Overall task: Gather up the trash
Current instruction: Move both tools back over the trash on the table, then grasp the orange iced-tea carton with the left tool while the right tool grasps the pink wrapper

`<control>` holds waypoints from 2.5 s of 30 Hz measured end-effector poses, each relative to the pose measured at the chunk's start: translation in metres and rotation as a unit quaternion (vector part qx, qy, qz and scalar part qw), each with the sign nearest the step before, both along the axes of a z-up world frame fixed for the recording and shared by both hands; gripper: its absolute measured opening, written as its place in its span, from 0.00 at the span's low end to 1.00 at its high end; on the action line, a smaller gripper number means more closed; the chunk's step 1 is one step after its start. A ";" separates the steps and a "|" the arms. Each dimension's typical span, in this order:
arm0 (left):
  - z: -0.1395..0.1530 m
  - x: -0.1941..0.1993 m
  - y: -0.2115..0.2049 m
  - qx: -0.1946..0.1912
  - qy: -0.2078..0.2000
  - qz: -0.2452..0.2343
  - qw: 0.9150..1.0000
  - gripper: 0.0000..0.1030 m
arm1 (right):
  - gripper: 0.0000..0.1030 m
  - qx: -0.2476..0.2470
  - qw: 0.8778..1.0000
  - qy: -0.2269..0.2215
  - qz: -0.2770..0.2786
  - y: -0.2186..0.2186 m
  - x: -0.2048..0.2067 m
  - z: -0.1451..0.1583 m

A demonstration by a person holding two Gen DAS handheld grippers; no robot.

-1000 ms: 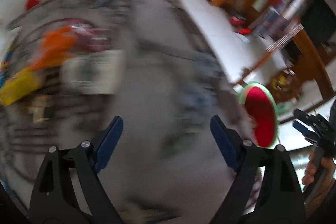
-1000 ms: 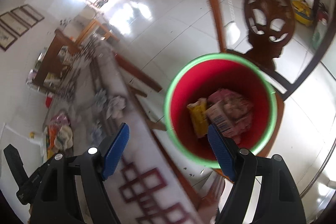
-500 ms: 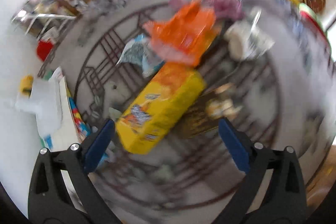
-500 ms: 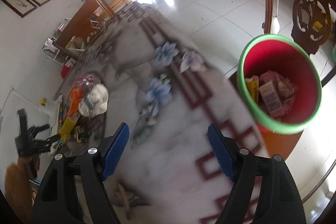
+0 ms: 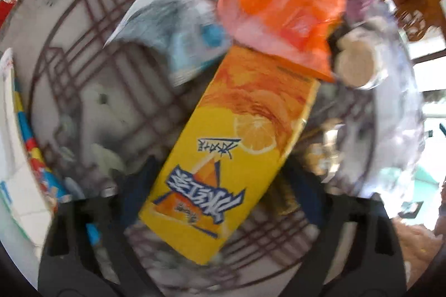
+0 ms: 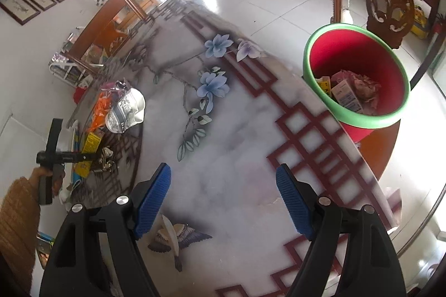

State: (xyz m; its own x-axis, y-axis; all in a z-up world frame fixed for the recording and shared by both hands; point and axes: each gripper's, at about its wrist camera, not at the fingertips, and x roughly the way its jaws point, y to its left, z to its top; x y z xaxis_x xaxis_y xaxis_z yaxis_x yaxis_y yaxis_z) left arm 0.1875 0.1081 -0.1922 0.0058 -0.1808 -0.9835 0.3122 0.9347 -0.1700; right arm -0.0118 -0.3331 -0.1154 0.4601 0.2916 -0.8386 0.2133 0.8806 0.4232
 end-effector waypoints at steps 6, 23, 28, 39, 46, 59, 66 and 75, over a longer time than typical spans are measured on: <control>0.007 -0.056 -0.015 -0.074 -0.027 0.076 0.994 0.67 | 0.73 0.002 1.000 0.005 0.014 0.012 0.010 -0.003; 0.040 -0.155 -0.011 -0.097 -0.122 0.269 0.950 0.78 | 0.74 -0.006 0.989 0.013 0.145 0.101 0.062 -0.005; 0.037 -0.146 -0.011 -0.078 -0.121 0.277 0.950 0.79 | 0.77 -0.014 0.987 0.003 0.163 0.117 0.081 -0.002; 0.023 -0.149 -0.009 -0.073 -0.108 0.297 0.946 0.79 | 0.77 -0.052 0.976 -0.038 0.207 0.166 0.177 0.013; 0.027 -0.142 -0.005 -0.084 -0.114 0.303 0.943 0.78 | 0.68 -0.072 0.969 -0.016 0.234 0.196 0.259 0.001; 0.021 -0.149 -0.001 -0.106 -0.100 0.322 0.936 0.66 | 0.39 -0.065 0.958 0.057 0.272 0.239 0.310 -0.052; 0.018 -0.141 -0.001 -0.110 -0.090 0.318 0.937 0.66 | 0.08 -0.046 0.958 0.047 0.279 0.235 0.294 -0.046; 0.008 -0.136 -0.010 -0.115 -0.082 0.303 0.942 0.60 | 0.08 -0.025 0.948 -0.065 0.311 0.204 0.206 0.038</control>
